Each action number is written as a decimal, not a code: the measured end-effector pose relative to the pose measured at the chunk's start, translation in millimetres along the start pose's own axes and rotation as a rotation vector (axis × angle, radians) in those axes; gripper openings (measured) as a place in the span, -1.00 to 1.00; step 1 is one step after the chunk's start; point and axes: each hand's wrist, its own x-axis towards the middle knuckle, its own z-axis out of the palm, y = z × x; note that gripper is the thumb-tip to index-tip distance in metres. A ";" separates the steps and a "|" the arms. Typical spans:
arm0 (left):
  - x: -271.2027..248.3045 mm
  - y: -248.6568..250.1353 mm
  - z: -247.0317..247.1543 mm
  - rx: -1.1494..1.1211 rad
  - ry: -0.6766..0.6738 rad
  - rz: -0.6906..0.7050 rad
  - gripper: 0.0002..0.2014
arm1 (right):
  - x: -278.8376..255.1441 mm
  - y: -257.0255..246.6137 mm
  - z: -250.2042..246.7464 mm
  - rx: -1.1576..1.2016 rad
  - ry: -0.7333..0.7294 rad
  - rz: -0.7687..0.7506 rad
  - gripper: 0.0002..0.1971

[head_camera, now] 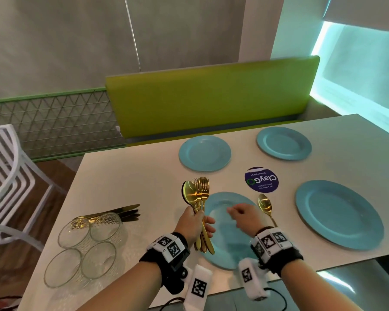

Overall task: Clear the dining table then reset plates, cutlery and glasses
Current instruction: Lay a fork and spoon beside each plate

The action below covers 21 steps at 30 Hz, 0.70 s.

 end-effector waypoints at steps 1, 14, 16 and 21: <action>-3.0 1.4 -1.6 -0.004 -0.011 -0.001 -0.88 | -6.6 -12.5 10.2 0.081 -0.057 -0.030 -0.70; -10.1 -4.5 -70.5 0.245 -0.142 0.029 -0.86 | -36.9 -82.5 74.9 0.712 -0.069 0.110 -0.78; -11.2 -6.2 -84.7 0.290 -0.044 0.042 -0.91 | -37.7 -83.2 85.9 0.634 0.003 0.124 -0.75; -12.5 -3.3 -123.8 0.187 0.076 0.090 -0.89 | -34.3 -70.3 108.4 0.239 0.031 0.196 -0.64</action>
